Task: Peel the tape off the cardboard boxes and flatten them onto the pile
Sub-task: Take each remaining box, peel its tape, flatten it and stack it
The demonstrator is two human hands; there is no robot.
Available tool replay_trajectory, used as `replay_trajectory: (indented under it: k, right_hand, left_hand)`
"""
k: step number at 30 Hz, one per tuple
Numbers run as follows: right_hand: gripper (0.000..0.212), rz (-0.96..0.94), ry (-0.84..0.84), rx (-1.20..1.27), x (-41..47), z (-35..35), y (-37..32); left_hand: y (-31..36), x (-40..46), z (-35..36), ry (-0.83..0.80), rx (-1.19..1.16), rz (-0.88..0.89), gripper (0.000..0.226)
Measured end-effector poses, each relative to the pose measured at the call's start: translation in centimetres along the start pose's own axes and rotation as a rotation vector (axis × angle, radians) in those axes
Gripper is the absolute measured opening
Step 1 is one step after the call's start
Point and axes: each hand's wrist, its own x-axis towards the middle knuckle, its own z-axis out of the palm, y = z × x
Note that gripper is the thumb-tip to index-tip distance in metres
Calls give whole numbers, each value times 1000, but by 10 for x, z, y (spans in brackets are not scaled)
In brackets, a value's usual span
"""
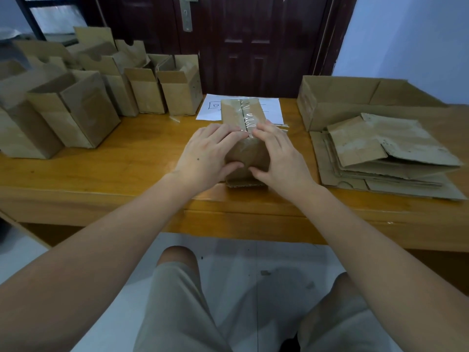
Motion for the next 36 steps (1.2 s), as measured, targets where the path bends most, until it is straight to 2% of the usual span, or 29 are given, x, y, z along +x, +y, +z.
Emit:
replay_trajectory:
  k: [3, 8, 15, 23, 27, 30, 34, 36]
  right_hand:
    - [83, -11, 7, 3, 0, 0, 1]
    - [83, -13, -4, -4, 1, 1, 3]
    - [79, -5, 7, -12, 0, 2, 2]
    - [77, -7, 16, 6, 0, 0, -1]
    - [76, -42, 30, -69, 1, -2, -1]
    - [76, -100, 18, -184, 6, -9, 1]
    - [71, -178, 3, -280, 17, -18, 3]
    - [68, -187, 12, -291, 18, -19, 3]
  left_hand:
    - [-1, 0, 0, 9, -16, 4, 64]
    - [4, 0, 7, -9, 5, -29, 83]
    - [3, -2, 14, 66, 19, -4, 63]
    - [1, -1, 14, 70, 32, 17, 53]
    - [0, 2, 11, 65, 32, 19, 49]
    - [-3, 5, 7, 29, 21, 24, 54]
    - [-5, 3, 4, -55, 46, 24, 77]
    - [-4, 2, 5, -60, 59, 12, 80]
